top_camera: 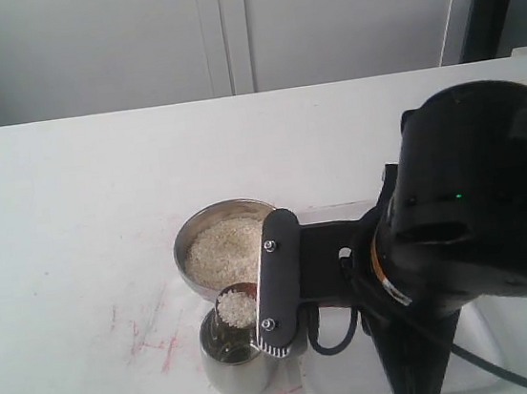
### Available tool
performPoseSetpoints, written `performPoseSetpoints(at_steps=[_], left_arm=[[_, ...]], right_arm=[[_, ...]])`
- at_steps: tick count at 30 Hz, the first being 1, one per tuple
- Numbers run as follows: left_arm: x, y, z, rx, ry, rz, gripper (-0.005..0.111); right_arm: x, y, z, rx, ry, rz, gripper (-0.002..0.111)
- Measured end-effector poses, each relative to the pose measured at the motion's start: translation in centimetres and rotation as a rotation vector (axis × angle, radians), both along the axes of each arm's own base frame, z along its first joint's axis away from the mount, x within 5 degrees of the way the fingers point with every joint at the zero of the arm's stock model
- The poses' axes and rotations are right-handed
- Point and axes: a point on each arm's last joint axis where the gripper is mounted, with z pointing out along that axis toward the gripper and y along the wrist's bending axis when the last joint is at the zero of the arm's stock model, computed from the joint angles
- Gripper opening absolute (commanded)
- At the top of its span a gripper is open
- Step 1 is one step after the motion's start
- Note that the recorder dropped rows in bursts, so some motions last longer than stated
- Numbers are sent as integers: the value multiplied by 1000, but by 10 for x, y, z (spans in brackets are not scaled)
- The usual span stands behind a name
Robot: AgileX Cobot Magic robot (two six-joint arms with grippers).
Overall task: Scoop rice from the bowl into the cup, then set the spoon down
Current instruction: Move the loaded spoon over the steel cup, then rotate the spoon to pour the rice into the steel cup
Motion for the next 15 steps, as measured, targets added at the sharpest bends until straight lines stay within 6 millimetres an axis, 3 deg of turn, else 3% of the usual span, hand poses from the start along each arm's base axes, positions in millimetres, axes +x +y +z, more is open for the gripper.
performPoseSetpoints(at_steps=[15], left_arm=[[0,0,0,0,0,0,14]], right_arm=[[13,5,-11,-82,-56,61,0]])
